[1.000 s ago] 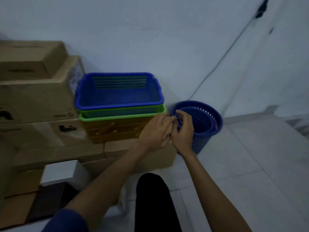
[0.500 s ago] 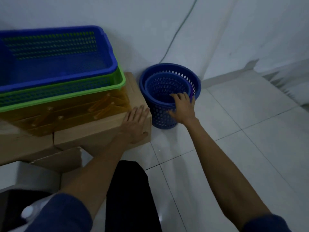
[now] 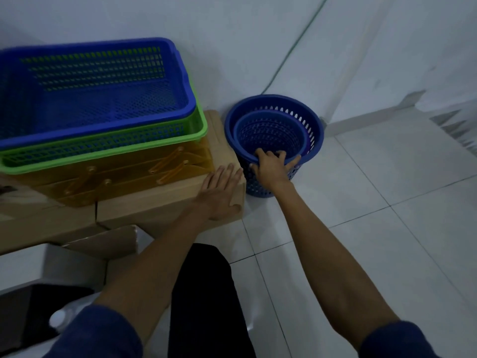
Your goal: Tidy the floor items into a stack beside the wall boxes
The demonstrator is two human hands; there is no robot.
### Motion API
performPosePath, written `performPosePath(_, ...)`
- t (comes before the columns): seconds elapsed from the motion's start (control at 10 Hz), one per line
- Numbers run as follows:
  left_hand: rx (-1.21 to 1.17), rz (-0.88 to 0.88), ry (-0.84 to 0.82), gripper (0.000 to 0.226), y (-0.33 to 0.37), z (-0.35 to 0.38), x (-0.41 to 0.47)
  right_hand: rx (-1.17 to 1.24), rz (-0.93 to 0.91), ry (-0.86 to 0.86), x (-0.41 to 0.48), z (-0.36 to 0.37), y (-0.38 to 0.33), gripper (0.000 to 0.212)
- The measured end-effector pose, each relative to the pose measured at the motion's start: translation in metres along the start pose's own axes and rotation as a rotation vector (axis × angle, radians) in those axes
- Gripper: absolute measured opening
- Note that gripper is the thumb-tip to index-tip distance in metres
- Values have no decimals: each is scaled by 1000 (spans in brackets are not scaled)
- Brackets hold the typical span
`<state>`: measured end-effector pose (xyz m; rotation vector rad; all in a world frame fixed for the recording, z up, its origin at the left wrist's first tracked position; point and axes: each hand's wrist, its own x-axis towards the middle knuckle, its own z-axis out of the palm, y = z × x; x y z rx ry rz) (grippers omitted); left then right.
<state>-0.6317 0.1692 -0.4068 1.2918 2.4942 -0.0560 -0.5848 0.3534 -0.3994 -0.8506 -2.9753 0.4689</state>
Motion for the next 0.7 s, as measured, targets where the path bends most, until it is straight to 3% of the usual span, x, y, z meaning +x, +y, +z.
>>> performPosePath(0.1,-14,7,3,96,-1,1,0,-11,-13,-15,-1,2,5,36)
performPosePath(0.3,-67,3,33,103,-2,5,2,122,-4,-52,-12,-14,5,73)
performPosePath(0.4,-160,11,44,103,-3,-3,-5,231,-115,75,-41,-19,-8,71)
performPosePath(0.6,-440,62,189,71,-23,-21,-58,238,-340,84,-91,-25,-31,69)
performPosePath(0.7,-435,88,425,52,-44,-34,-95,261,-385,105,-97,-39,-53,69)
